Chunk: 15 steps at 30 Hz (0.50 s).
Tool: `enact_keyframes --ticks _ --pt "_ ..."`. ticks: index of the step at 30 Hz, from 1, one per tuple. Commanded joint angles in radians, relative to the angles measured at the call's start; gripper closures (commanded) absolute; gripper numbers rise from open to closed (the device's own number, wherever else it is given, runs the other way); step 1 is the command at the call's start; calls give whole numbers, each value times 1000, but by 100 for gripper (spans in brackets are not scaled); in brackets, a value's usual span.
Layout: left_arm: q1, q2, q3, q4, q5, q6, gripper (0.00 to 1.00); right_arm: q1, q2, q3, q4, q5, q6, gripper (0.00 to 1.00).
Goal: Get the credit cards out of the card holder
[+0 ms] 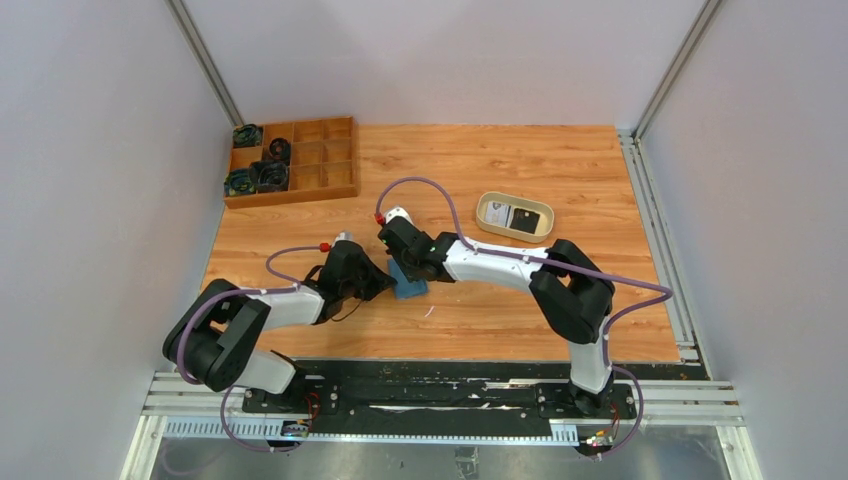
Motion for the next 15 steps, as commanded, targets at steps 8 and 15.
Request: enact_keyframes --ticks 8,15 --pt "3 47 -25 -143 -34 49 100 15 18 16 -39 36 -2 91" --pt "3 46 -29 -143 -31 51 100 15 13 21 -36 46 4 100"
